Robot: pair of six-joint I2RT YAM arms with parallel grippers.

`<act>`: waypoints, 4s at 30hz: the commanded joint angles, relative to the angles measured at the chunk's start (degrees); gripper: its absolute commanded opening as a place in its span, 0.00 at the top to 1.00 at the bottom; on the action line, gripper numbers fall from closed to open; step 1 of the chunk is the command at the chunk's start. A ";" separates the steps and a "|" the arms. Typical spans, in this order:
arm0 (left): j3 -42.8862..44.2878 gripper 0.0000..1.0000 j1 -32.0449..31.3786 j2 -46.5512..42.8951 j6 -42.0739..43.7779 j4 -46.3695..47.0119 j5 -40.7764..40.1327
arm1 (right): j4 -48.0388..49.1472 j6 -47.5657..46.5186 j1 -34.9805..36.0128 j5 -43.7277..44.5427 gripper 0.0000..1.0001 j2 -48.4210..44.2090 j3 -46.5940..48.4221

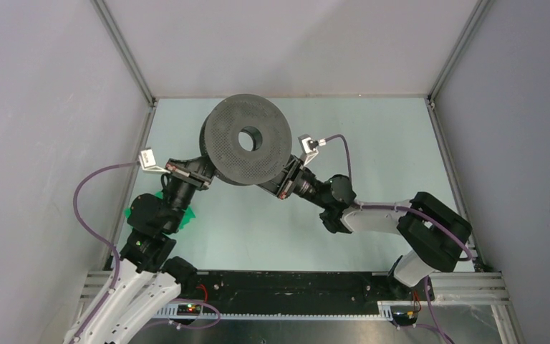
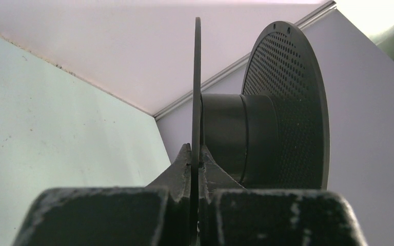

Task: Wrap the cables

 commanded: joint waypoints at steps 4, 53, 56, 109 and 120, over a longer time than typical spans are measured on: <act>-1.42 1.00 -0.22 -1.99 -4.48 6.91 0.45 | 2.23 1.66 2.03 14.85 1.00 2.67 3.04; -5.80 1.00 -0.23 -2.05 -11.80 11.34 -0.22 | -33.80 -8.07 4.58 30.26 0.74 -5.89 6.97; -5.67 1.00 -0.29 -2.04 -11.78 11.36 -0.23 | -33.87 -7.95 4.47 29.83 0.74 -6.10 6.72; -6.66 1.00 -0.32 2.87 -11.54 20.42 1.30 | -25.63 0.07 1.11 24.33 1.00 -5.46 6.18; -9.78 1.00 -0.41 5.32 -17.76 26.93 3.11 | -19.59 5.36 1.15 27.87 1.00 2.71 10.18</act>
